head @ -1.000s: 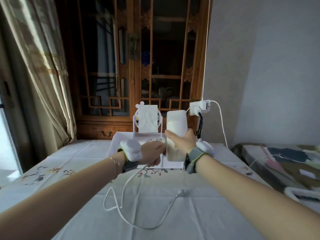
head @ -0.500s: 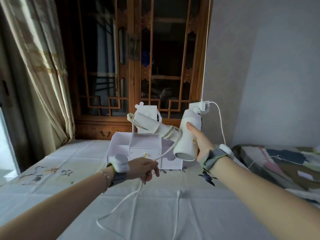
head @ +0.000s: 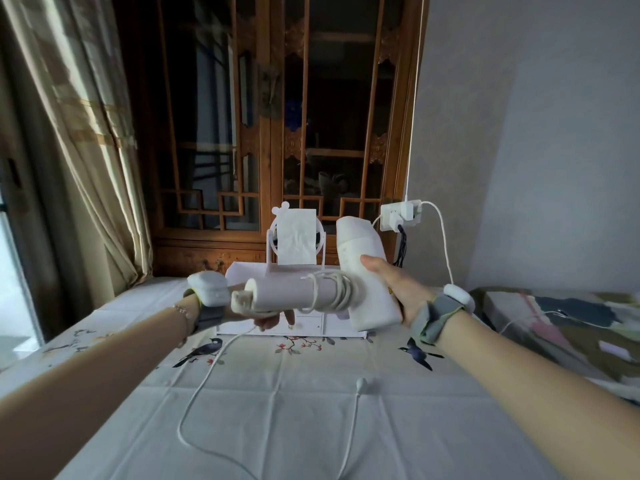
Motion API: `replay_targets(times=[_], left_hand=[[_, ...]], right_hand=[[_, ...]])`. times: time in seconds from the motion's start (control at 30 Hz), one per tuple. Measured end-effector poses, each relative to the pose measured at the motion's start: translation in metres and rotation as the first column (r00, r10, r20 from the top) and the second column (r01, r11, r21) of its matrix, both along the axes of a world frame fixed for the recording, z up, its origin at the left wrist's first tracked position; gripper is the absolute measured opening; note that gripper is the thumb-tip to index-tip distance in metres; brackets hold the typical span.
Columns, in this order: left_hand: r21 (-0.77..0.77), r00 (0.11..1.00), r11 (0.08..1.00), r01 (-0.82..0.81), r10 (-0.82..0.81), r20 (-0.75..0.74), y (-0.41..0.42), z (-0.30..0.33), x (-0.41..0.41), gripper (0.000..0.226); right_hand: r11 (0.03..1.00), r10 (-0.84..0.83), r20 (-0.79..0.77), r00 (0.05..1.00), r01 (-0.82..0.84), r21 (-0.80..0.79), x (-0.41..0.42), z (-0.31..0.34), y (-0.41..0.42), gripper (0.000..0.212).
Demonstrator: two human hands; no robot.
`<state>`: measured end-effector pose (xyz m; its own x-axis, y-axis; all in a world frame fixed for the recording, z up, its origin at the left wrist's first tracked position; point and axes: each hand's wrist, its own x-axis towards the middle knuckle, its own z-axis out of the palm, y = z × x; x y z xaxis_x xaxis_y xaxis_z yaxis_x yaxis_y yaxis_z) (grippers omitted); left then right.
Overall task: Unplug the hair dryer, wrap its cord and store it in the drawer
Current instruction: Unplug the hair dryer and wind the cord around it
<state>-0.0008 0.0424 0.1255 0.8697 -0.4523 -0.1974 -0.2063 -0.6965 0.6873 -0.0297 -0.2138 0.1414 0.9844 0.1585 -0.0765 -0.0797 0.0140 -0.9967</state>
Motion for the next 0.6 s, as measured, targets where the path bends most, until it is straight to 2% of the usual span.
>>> replay_targets(times=[0.1,0.2,0.23,0.43,0.6], left_hand=[[0.116,0.984,0.993,-0.004,-0.017,0.179,0.002,0.013,-0.003,0.03],[0.15,0.976,0.987,0.06,-0.09,0.2,-0.004,0.026,-0.01,0.032],[0.175,0.971,0.983,0.056,-0.094,0.219,-0.006,0.029,-0.01,0.034],[0.251,0.935,0.967,-0.033,-0.059,0.349,-0.019,0.032,-0.009,0.033],[0.202,0.926,0.979,-0.021,-0.057,0.372,-0.033,0.038,-0.019,0.024]], right_hand=[[0.99,0.085,0.048,0.995,-0.079,-0.118,-0.002,0.003,0.001,0.048],[0.967,0.149,0.075,0.986,-0.13,-0.219,-0.006,0.007,0.005,0.027],[0.951,0.166,0.083,0.983,-0.137,-0.278,-0.007,0.007,0.007,0.029],[0.819,0.193,0.153,0.969,-0.074,-0.569,-0.006,0.007,0.018,0.06],[0.641,0.093,0.271,0.958,0.151,-0.752,-0.005,0.006,0.027,0.076]])
